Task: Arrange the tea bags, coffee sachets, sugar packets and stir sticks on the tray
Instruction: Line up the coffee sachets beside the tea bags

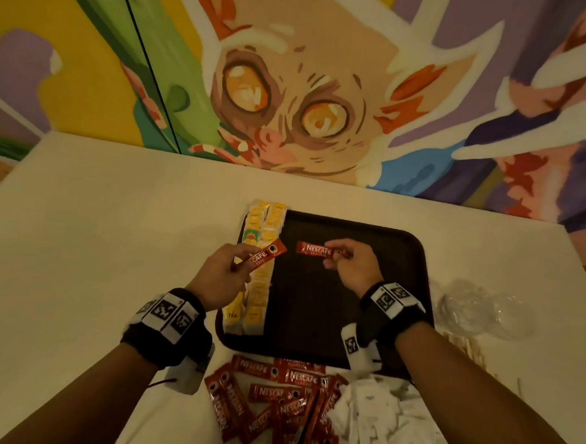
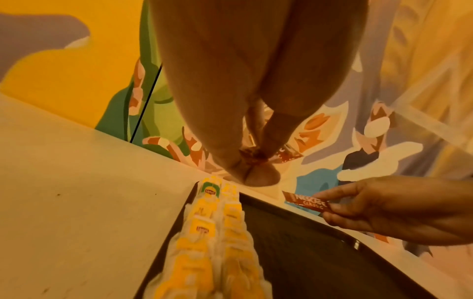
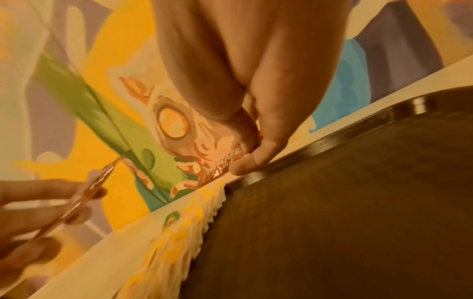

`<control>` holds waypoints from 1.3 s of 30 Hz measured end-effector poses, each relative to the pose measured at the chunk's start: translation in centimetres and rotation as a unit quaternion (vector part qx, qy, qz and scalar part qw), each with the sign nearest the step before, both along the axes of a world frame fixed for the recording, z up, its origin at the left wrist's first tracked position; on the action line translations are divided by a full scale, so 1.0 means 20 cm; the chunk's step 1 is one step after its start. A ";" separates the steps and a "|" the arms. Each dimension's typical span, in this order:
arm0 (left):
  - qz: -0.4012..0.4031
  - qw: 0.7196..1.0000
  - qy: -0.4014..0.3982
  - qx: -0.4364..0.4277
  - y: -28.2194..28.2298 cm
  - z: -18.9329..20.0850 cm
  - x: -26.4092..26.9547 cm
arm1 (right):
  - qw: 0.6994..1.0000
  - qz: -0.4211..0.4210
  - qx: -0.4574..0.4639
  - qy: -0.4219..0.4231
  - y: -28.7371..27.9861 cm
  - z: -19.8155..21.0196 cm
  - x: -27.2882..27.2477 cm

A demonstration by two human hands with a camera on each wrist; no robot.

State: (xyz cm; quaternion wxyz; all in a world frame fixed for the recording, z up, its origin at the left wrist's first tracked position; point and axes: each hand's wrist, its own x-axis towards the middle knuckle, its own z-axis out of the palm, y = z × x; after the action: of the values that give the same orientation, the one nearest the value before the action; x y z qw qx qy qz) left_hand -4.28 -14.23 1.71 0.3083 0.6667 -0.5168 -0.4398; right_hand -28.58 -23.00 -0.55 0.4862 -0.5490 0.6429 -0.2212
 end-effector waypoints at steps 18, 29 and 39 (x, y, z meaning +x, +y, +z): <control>0.004 0.997 -0.071 0.004 -0.24 -0.14 -0.08 | 0.982 -0.163 0.092 0.010 -0.46 -0.21 0.24; -0.010 0.998 -0.065 0.019 -0.28 -0.15 -0.09 | 0.982 -0.162 0.087 0.047 -0.46 -0.21 0.22; -0.009 0.998 -0.057 0.021 -0.31 -0.15 -0.08 | 0.978 -0.139 0.117 0.100 -0.49 -0.18 0.21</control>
State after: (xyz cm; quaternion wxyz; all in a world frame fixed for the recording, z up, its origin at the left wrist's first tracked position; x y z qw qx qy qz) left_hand -5.90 -20.36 -1.22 0.2598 0.6924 -0.5303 -0.4145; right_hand -24.39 -32.84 -4.24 0.4450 -0.4132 0.7794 -0.1541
